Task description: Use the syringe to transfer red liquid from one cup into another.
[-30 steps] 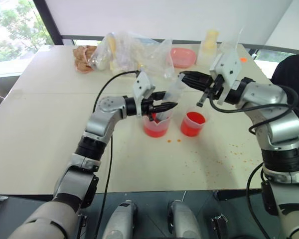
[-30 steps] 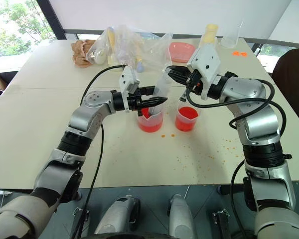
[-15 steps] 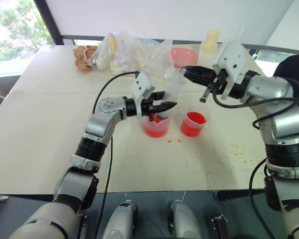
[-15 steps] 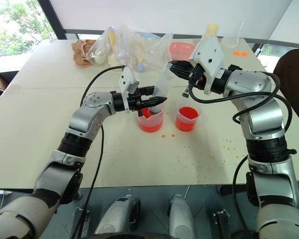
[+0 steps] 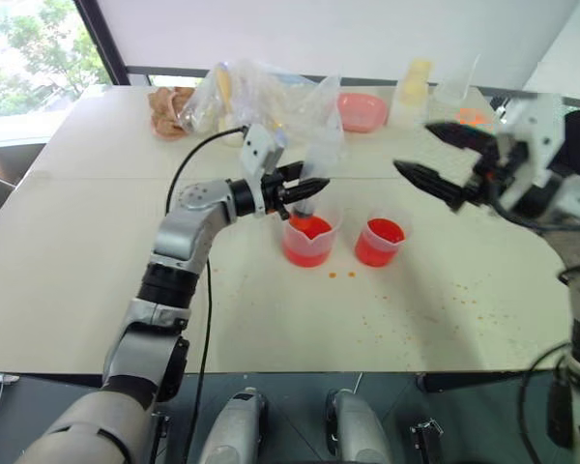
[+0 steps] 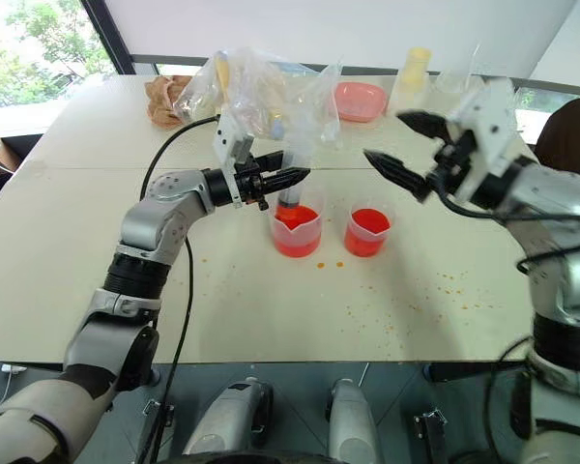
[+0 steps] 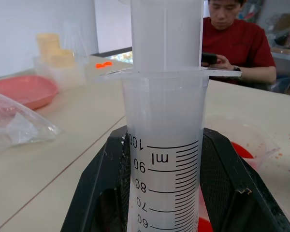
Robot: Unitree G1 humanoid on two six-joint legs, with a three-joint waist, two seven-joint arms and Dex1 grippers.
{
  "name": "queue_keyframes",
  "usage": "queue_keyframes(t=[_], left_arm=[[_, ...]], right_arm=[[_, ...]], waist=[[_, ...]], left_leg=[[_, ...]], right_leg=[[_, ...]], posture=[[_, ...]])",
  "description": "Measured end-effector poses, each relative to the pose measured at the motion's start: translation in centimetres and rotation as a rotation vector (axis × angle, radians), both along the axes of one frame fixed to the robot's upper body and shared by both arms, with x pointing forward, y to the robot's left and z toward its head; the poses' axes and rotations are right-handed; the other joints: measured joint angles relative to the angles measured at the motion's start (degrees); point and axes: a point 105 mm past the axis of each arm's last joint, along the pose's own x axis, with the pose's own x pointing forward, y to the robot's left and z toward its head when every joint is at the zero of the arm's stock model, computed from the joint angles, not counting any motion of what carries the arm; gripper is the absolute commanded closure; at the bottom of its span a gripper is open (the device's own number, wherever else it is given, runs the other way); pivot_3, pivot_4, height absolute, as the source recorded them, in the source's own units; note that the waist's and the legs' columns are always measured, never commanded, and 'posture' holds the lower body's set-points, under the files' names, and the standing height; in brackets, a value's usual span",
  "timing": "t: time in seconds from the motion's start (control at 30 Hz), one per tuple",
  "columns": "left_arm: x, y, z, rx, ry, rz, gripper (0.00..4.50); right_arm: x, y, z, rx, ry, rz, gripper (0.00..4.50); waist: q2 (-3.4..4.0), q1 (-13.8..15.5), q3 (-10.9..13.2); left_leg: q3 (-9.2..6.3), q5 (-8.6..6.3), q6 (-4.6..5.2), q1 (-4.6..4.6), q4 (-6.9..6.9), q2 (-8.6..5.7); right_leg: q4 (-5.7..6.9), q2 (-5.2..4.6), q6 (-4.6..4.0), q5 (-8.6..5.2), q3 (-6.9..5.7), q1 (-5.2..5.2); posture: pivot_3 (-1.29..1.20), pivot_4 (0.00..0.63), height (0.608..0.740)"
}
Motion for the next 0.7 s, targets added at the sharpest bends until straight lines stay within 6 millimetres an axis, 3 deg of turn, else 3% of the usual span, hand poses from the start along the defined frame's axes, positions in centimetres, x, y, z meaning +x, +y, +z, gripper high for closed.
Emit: queue_keyframes(t=[0.17, 0.27, 0.53, 0.6, 0.7], left_arm=[[-0.3, 0.2, 0.2, -0.014, 0.013, -0.011, 3.08], [-0.4, -0.4, 0.9, -0.048, 0.017, -0.027, 3.08], [-1.6, -3.5, 9.5, -0.153, -0.195, -0.139, 3.08], [-1.9, -5.0, 10.5, -0.183, -0.215, -0.194, 3.08], [-2.0, -7.3, 9.7, -0.21, -0.188, -0.255, 3.08]], right_arm=[[-2.8, -0.6, -1.3, -0.01, 0.133, 0.038, 1.02], [-3.2, -0.6, -1.8, -0.034, 0.162, 0.036, 1.02], [-2.8, -2.3, -0.2, -0.067, 0.105, -0.048, 1.02], [-2.5, -3.1, 0.6, -0.088, 0.072, -0.085, 1.02], [-2.1, -4.0, 2.5, -0.117, -0.018, -0.142, 1.02]], waist=[[0.06, -0.4, 0.0], [0.04, -0.2, 0.0], [0.03, 0.1, 0.0], [0.03, 0.1, 0.0], [0.03, 0.0, 0.0]], left_leg=[[0.06, 0.0, 0.01, 0.11, 0.0, 0.07], [0.09, 0.0, 0.01, 0.08, 0.09, 0.08], [0.08, -0.02, 0.04, 0.03, 0.13, 0.01], [0.11, -0.03, 0.05, 0.03, 0.12, 0.0], [0.14, -0.03, 0.05, 0.03, 0.12, 0.0]], right_leg=[[0.09, 0.05, -0.01, 0.0, 0.01, 0.0], [0.08, 0.04, -0.01, 0.0, 0.01, 0.02], [-0.04, 0.02, 0.01, -0.01, 0.0, 0.1], [-0.05, 0.01, 0.01, -0.01, 0.0, 0.1], [-0.07, 0.02, 0.02, -0.01, 0.0, 0.1]], posture=[[0.0, 0.15, 0.74], [0.0, 0.15, 0.74], [0.0, 0.15, 0.74], [0.0, 0.15, 0.74], [0.0, 0.15, 0.74]])
